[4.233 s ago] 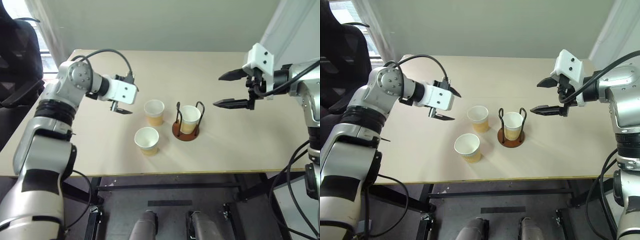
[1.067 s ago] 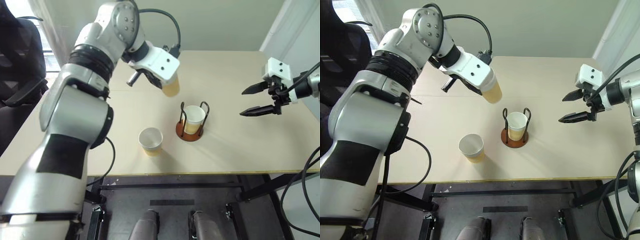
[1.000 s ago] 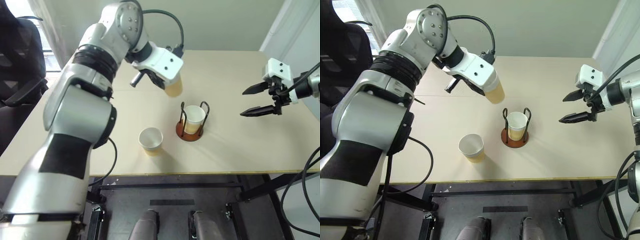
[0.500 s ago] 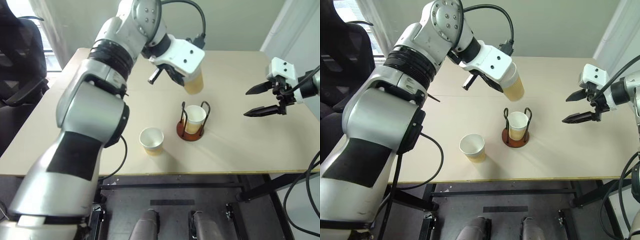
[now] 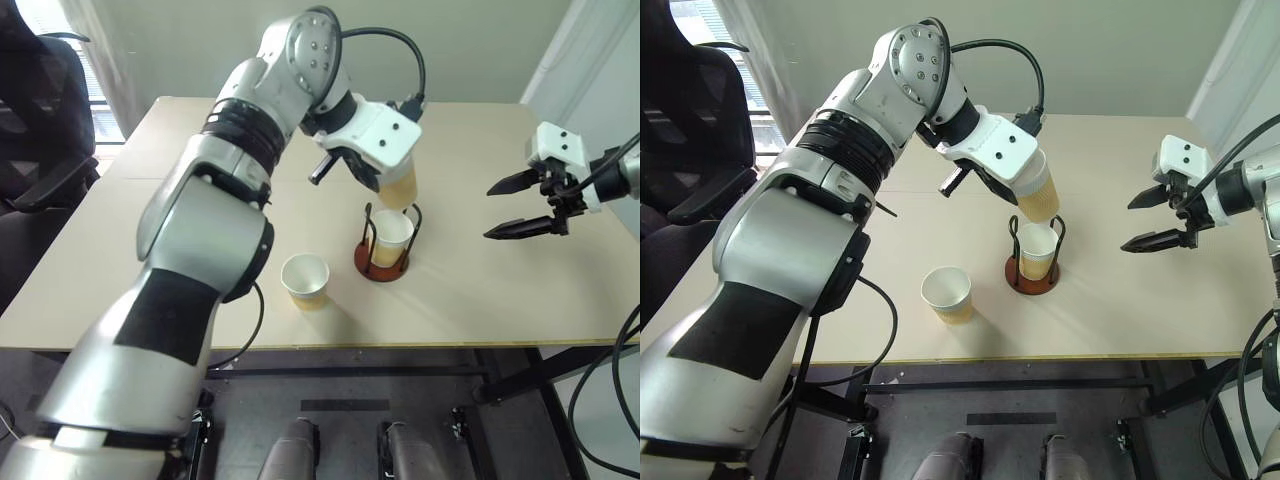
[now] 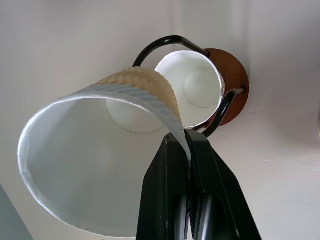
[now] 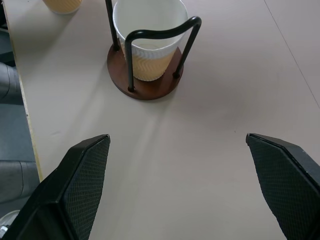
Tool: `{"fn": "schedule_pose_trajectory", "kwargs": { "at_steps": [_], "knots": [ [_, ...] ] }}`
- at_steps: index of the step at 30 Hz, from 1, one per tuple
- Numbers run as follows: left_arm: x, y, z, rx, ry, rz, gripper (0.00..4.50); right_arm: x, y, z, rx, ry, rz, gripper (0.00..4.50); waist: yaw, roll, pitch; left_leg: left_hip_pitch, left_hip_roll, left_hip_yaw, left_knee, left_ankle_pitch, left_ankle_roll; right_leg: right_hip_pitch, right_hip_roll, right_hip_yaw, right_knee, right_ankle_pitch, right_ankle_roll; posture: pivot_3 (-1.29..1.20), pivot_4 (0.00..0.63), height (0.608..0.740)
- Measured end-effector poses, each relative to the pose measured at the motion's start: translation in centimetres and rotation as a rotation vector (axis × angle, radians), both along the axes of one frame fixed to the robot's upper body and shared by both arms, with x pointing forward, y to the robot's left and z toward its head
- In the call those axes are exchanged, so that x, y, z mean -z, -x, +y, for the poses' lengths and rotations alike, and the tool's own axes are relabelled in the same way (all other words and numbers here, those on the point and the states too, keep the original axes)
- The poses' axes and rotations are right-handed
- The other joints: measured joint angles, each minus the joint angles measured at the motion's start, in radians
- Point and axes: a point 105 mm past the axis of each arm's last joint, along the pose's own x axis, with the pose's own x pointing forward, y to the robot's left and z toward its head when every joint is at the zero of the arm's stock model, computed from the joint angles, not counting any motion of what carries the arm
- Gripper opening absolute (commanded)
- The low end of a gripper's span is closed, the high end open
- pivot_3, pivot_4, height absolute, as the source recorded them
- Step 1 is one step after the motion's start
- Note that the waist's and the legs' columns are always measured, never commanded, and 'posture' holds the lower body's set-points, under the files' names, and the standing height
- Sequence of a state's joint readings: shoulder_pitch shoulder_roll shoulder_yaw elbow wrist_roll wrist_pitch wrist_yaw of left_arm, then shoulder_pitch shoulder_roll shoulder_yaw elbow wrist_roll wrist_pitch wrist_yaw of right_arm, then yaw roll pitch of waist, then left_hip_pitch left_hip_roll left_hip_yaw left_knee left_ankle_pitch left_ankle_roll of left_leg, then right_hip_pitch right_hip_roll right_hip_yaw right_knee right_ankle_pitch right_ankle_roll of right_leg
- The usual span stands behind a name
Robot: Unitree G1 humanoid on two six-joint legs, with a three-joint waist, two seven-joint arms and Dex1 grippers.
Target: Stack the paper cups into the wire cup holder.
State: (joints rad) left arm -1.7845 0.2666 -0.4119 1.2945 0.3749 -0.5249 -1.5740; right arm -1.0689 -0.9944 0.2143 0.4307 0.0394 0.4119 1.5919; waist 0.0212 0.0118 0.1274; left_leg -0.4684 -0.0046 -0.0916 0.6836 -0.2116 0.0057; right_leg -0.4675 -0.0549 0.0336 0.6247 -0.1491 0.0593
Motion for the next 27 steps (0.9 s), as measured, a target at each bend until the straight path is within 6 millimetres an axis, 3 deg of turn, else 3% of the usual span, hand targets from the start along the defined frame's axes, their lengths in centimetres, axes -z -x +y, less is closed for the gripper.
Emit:
{"fn": "schedule_pose_trajectory", "kwargs": {
  "at_steps": [27],
  "knots": [
    [1.6,0.3,-0.5,0.045,-0.116,-0.005,0.03,0.4,0.4,0.0,0.0,0.011,0.005,4.45,0.002,0.0,0.0,0.0,0.0,0.0,0.001,0.0,0.0,0.0,0.0,0.0,0.0,0.002,0.004,0.0,0.15,0.74]
  ]
}}
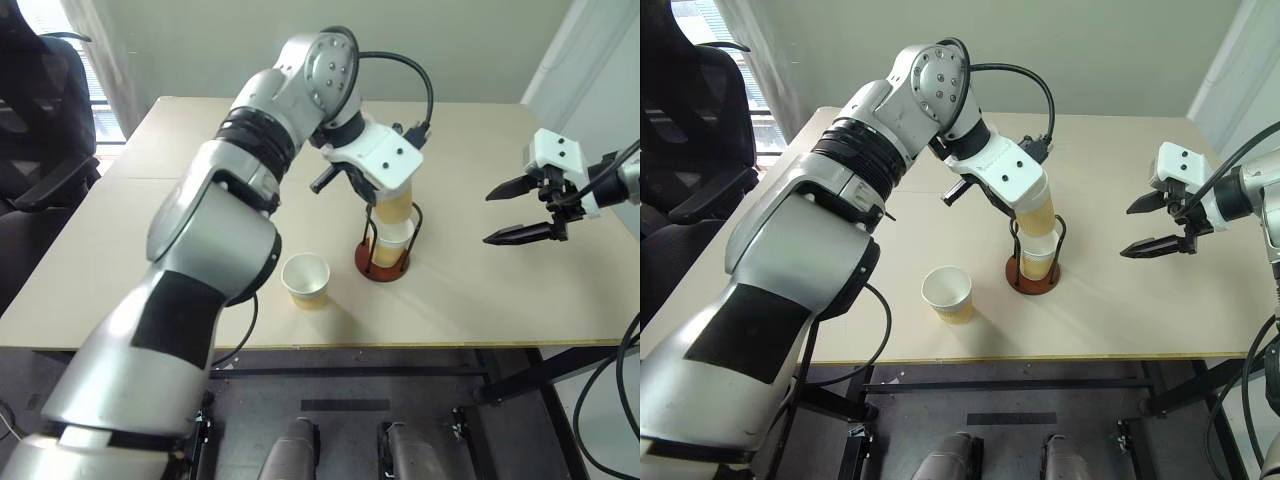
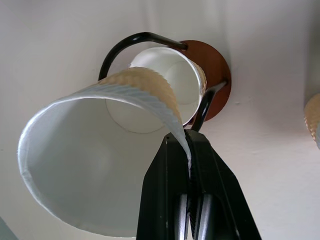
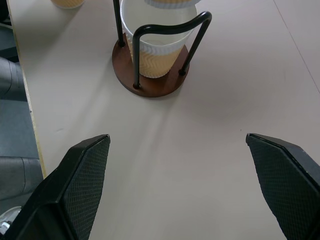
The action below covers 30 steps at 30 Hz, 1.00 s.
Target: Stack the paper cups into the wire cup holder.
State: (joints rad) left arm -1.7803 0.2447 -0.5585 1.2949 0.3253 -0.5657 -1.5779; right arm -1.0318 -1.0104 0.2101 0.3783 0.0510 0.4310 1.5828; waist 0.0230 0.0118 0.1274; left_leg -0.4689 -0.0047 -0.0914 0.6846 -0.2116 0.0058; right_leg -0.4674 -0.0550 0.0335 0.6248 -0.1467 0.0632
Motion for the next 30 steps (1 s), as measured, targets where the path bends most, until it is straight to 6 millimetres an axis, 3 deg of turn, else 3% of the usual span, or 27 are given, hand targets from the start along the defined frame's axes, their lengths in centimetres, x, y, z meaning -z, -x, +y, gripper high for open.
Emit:
{"fn": "schedule_pose_trajectory", "kwargs": {
  "at_steps": [7,10,21,26,30],
  "knots": [
    [0.3,0.0,-0.1,0.005,-0.016,0.004,0.03,-0.1,0.1,-0.2,0.008,0.005,-0.004,4.45,0.0,0.0,0.0,0.0,0.0,0.0,0.0,0.0,0.0,0.0,0.0,0.0,0.0,0.0,0.0,0.0,0.15,0.74],
    [0.5,0.0,0.0,-0.002,-0.029,0.005,0.6,-0.1,0.1,-0.1,0.007,0.006,-0.006,4.45,0.0,0.0,0.0,0.0,0.0,0.0,0.0,0.0,0.0,0.0,0.0,0.0,0.0,0.0,0.001,0.0,0.15,0.74],
    [0.5,0.0,0.0,0.001,-0.021,0.01,4.46,-0.1,0.2,-0.1,0.004,0.014,-0.009,4.45,0.0,0.0,0.0,0.0,0.0,0.0,0.001,0.0,0.0,0.0,0.0,0.0,0.0,0.001,0.001,0.0,0.15,0.74],
    [-1.1,0.2,0.1,0.02,0.095,0.006,4.46,-0.1,0.2,-0.2,0.006,0.018,-0.012,4.45,0.0,0.0,0.0,0.0,0.0,0.0,0.001,0.0,0.0,0.0,0.0,0.0,0.0,0.0,0.001,0.0,0.15,0.74],
    [-3.2,-0.1,3.4,-0.004,0.145,-0.06,4.46,0.4,0.4,-0.4,0.012,0.025,0.005,4.45,-0.006,0.001,-0.001,0.0,0.001,0.0,0.0,0.0,0.0,-0.001,0.001,0.0,0.001,0.0,0.002,0.0,0.15,0.74]
  ]
}}
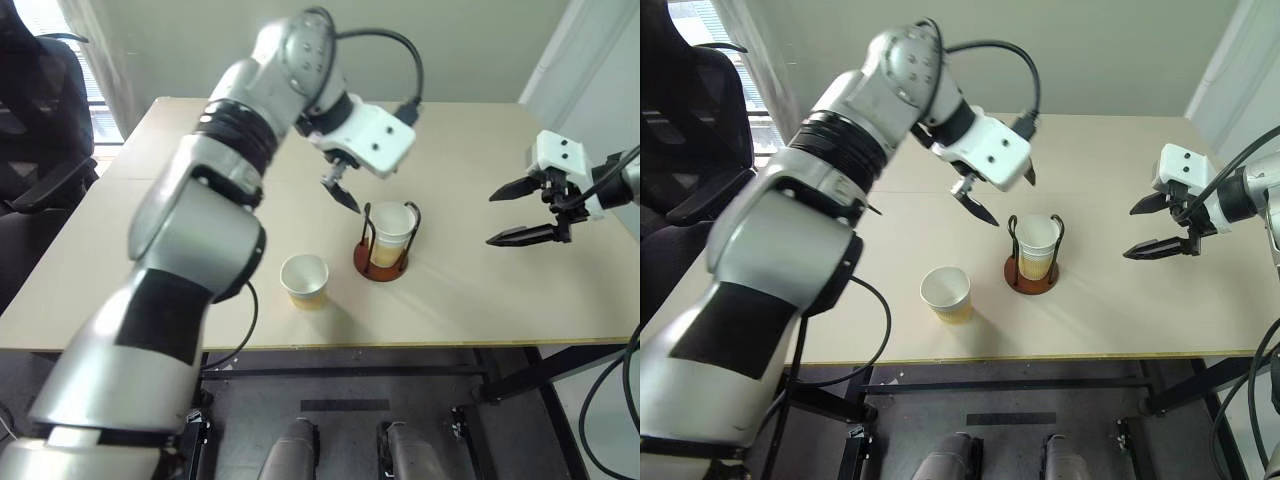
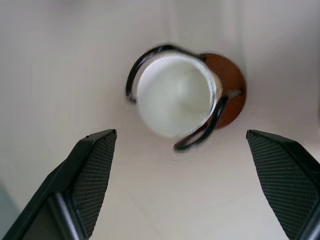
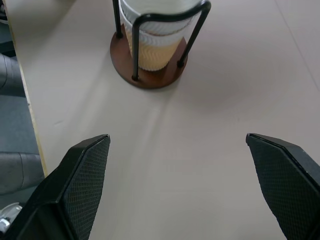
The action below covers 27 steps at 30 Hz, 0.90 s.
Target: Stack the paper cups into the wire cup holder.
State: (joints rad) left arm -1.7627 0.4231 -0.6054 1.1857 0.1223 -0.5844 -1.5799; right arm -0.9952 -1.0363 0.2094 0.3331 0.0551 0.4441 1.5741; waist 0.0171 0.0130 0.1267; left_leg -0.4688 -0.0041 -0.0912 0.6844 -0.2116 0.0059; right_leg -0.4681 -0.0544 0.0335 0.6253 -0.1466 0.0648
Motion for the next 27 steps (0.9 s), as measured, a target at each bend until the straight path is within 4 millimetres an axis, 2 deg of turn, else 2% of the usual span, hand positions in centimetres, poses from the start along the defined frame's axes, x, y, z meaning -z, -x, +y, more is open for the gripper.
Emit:
{"fn": "schedule_pose_trajectory", "kwargs": {
  "at_steps": [3,5,11,17,27],
  "knots": [
    [-0.5,0.2,3.9,-0.051,-0.013,-0.021,4.46,0.2,0.3,-0.2,0.006,0.008,0.017,4.45,-0.005,0.002,-0.001,0.001,0.001,0.0,-0.001,0.0,0.0,0.0,0.0,-0.001,0.001,0.0,0.0,0.0,0.15,0.74],
    [0.3,1.1,5.8,-0.049,-0.07,-0.004,4.46,0.1,0.5,0.0,-0.006,0.01,0.021,4.45,-0.005,0.002,-0.001,0.001,0.001,-0.001,0.0,0.0,0.0,0.0,0.001,-0.001,0.001,-0.001,-0.001,0.0,0.15,0.74],
    [2.8,5.0,8.4,0.014,-0.204,0.109,4.46,-0.1,0.6,0.8,-0.041,0.001,0.025,4.45,0.001,0.003,-0.001,0.0,0.0,-0.002,0.004,0.0,0.0,0.002,0.0,-0.002,0.001,-0.005,-0.009,0.0,0.15,0.74],
    [5.6,7.3,8.4,0.088,-0.294,0.221,4.46,-0.5,0.4,1.5,-0.067,0.012,0.019,4.45,0.004,0.003,-0.001,0.001,-0.001,-0.005,0.01,0.0,0.0,0.007,0.0,-0.003,0.001,-0.005,-0.01,0.0,0.15,0.74],
    [7.4,5.7,9.1,0.124,-0.43,0.146,4.46,-0.3,0.4,1.4,-0.064,0.008,0.03,4.45,-0.003,0.003,-0.001,0.006,-0.001,-0.006,0.007,0.003,-0.002,0.01,0.001,-0.003,0.002,-0.005,-0.012,0.0,0.15,0.74]
  ]
}}
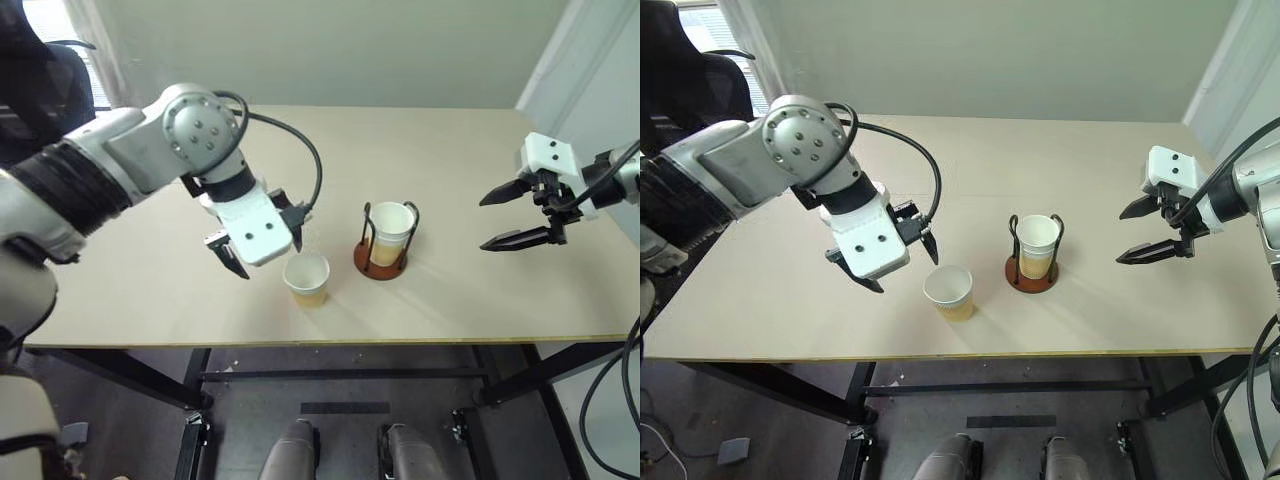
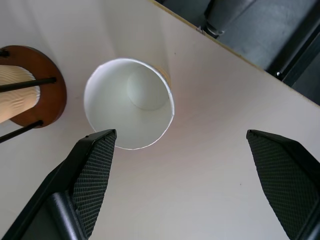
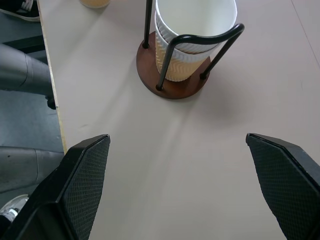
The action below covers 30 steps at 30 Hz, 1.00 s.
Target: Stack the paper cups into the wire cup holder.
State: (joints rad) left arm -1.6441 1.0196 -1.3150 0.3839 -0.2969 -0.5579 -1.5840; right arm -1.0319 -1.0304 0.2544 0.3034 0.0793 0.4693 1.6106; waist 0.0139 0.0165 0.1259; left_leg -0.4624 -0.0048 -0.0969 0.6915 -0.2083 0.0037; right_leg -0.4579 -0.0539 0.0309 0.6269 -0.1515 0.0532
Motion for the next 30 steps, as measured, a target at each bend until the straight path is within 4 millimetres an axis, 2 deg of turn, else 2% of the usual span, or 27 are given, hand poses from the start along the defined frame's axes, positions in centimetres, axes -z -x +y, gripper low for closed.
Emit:
{"fn": "schedule_pose_trajectory", "kwargs": {
  "at_steps": [11,15,20,29,30],
  "knots": [
    [1.6,0.1,0.1,0.046,-0.03,0.0,4.46,-0.1,-0.1,0.1,-0.001,-0.004,0.0,4.45,-0.002,0.0,0.0,0.002,0.0,0.0,-0.011,0.0,-0.002,-0.002,0.0,-0.001,-0.001,-0.003,-0.005,0.0,0.15,0.74],
    [3.1,0.6,0.2,0.068,-0.052,0.035,4.46,-0.1,-0.1,0.1,0.001,-0.005,0.002,4.45,-0.002,0.0,0.0,0.002,0.0,-0.001,-0.011,0.0,-0.003,-0.002,0.0,-0.001,-0.001,-0.004,-0.005,0.0,0.15,0.74],
    [4.0,1.0,0.4,0.094,-0.072,0.038,4.46,-0.1,-0.1,0.2,0.0,-0.006,0.002,4.45,-0.001,0.0,0.0,0.002,0.0,-0.001,-0.011,0.0,-0.003,-0.002,-0.001,-0.001,-0.001,-0.004,-0.005,0.0,0.15,0.74],
    [4.6,-0.5,-0.2,0.164,-0.101,-0.047,4.46,-0.1,-0.1,0.2,-0.001,-0.006,0.003,4.45,-0.001,0.0,0.0,0.003,0.0,-0.001,-0.011,0.0,-0.003,-0.002,-0.001,-0.001,-0.001,-0.004,-0.005,0.0,0.15,0.74],
    [4.7,-0.8,-0.3,0.17,-0.103,-0.056,4.3,0.0,-0.1,0.2,-0.001,-0.006,0.003,4.45,-0.001,0.0,0.0,0.003,0.0,-0.001,-0.011,0.0,-0.003,-0.002,-0.001,-0.001,-0.001,-0.004,-0.005,0.0,0.15,0.74]
  ]
}}
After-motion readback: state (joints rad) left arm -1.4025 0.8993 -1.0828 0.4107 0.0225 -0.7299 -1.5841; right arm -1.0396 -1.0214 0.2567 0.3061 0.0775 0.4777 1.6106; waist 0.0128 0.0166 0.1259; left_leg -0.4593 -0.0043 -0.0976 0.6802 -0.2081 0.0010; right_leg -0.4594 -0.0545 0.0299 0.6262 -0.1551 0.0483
